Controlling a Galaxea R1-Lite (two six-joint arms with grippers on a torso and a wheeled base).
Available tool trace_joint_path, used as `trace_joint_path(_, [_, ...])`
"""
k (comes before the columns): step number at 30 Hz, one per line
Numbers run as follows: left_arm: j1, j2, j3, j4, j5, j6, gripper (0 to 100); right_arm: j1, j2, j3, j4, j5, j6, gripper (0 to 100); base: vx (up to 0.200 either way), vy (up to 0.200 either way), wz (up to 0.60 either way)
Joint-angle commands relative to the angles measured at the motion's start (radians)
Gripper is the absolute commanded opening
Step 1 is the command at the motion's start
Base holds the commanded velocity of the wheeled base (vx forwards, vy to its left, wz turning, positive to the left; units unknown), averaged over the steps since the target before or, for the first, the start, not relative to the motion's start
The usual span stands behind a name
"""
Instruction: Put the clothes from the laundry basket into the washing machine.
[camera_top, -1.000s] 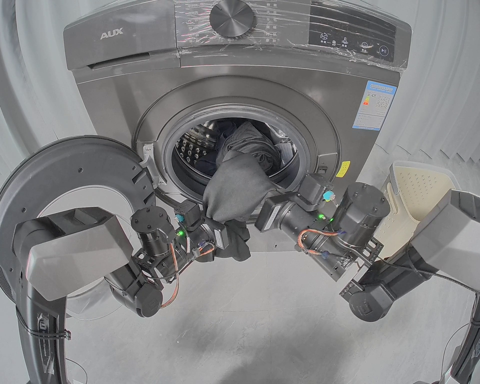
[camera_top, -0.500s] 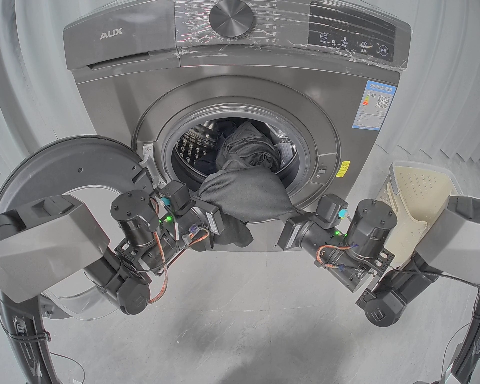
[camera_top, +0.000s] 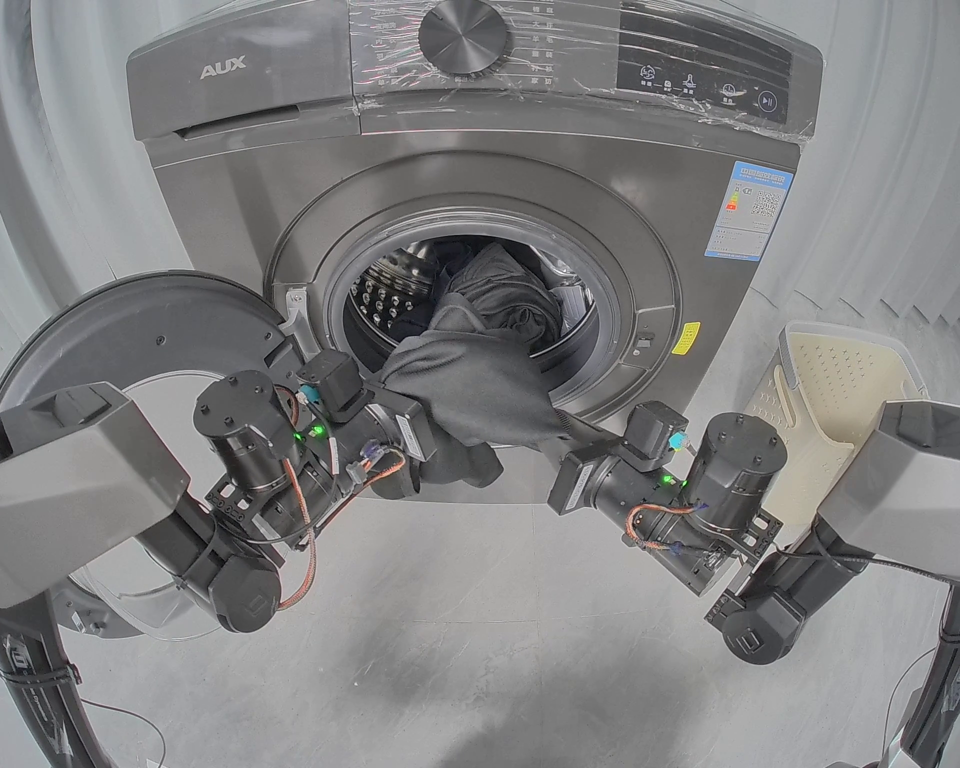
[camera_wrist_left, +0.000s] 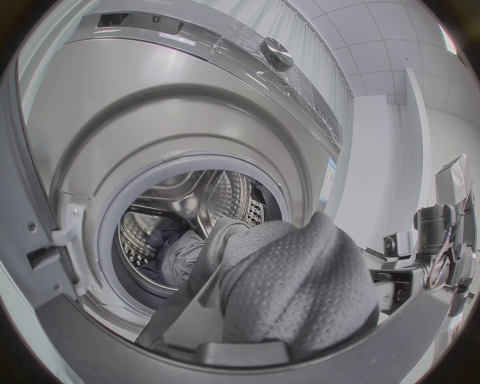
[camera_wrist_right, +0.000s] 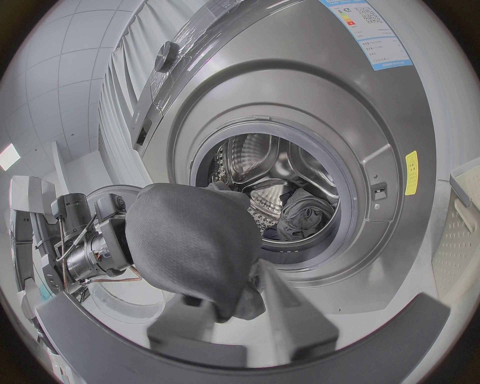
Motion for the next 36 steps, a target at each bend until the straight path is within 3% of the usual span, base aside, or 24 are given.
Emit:
trace_joint_path(1, [0.010,-0.060,0.014,0.003,-0.004,-0.003,0,0.033,-0.044,0.051,-0.005,0.008,-0.011,100,0.000,0.000,0.00])
trace_joint_path(6, [0.033,-0.119,0.059,0.003,0.011,-0.006,0,0.051,-0.138,0.191,-0.003,0.070,-0.049,100,0.000,0.000,0.00])
trace_joint_path(7, [0.038,-0.145,0.105,0.003,0.014,-0.011,0,0.051,-0.182,0.256,-0.003,0.109,-0.061,100,0.000,0.000,0.00])
trace_joint_path(10, [0.038,-0.164,0.146,0.004,0.016,-0.042,0,0.053,-0.244,0.365,-0.003,0.162,-0.084,100,0.000,0.000,0.00])
trace_joint_path(11, [0.044,-0.164,0.145,0.004,0.016,-0.029,0,0.053,-0.259,0.399,-0.003,0.171,-0.090,100,0.000,0.000,0.00])
trace_joint_path(14, [0.041,-0.162,0.158,0.004,0.019,0.014,0,0.037,-0.285,0.427,-0.003,0.172,-0.095,100,0.000,0.000,0.00])
trace_joint_path(16, [0.035,-0.155,0.180,0.004,0.019,0.026,0,0.030,-0.285,0.436,-0.003,0.169,-0.095,100,0.000,0.000,0.00])
trace_joint_path(23, [0.032,-0.161,0.241,0.004,0.016,0.011,0,-0.052,-0.251,0.404,-0.003,0.165,-0.093,100,0.000,0.000,0.00])
trace_joint_path(27, [0.036,-0.161,0.252,0.004,0.019,0.021,0,-0.092,-0.231,0.378,-0.003,0.139,-0.089,100,0.000,0.000,0.00])
trace_joint_path(36, [0.024,-0.161,0.277,0.004,0.020,0.029,0,-0.116,-0.227,0.364,0.003,0.126,-0.084,100,0.000,0.000,0.00])
